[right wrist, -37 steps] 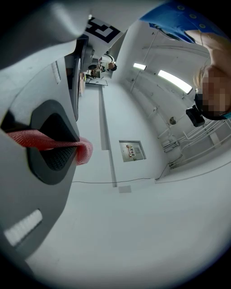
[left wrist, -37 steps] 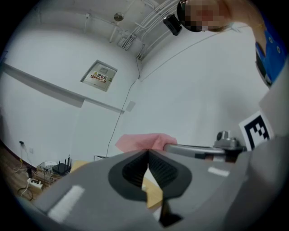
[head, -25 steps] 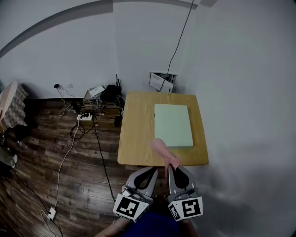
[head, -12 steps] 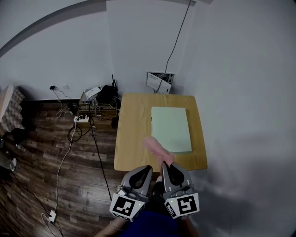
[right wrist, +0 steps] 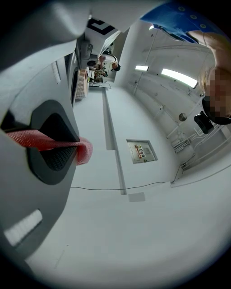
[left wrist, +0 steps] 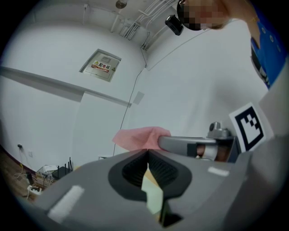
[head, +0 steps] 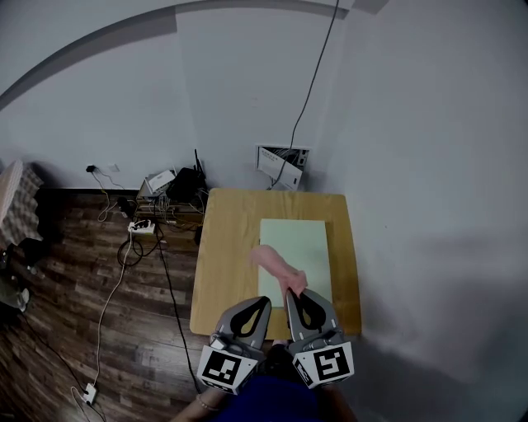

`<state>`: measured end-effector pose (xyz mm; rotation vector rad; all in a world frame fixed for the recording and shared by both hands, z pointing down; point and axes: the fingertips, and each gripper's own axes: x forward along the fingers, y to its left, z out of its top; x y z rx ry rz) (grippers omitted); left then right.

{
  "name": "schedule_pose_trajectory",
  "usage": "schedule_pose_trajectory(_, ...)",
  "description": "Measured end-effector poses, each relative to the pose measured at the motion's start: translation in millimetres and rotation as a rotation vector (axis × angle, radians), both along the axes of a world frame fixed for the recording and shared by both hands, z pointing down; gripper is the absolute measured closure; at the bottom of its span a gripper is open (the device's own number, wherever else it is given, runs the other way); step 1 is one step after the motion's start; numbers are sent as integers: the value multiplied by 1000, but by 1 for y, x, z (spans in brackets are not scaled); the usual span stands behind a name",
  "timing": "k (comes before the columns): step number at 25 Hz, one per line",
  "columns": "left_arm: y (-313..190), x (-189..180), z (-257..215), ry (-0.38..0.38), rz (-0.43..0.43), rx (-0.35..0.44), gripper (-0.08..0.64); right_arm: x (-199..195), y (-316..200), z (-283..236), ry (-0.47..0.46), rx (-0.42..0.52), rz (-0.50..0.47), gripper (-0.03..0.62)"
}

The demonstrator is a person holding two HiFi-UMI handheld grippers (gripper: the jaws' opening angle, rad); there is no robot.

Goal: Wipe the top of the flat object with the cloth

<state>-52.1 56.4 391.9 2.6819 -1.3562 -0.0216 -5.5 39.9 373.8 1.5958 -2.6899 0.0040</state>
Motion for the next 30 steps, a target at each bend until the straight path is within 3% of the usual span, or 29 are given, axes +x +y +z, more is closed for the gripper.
schedule_pose_trajectory(10, -74, 30, 23, -37, -102, -4, 557, 44, -79, 12, 49, -11, -71, 575)
schedule_pose_trajectory(19, -118, 19, 68, -98, -143, -69, 532, 62, -146, 48, 99, -74, -49, 574)
schedule_pose_trajectory(24, -137, 6, 105, -133, -106, -141, 521, 52, -176, 75, 133, -132, -6, 574)
schedule_pose_trajectory(30, -151, -4, 160, -116, -70, -316, 480, 37, -208, 107, 162, -207, 18, 574)
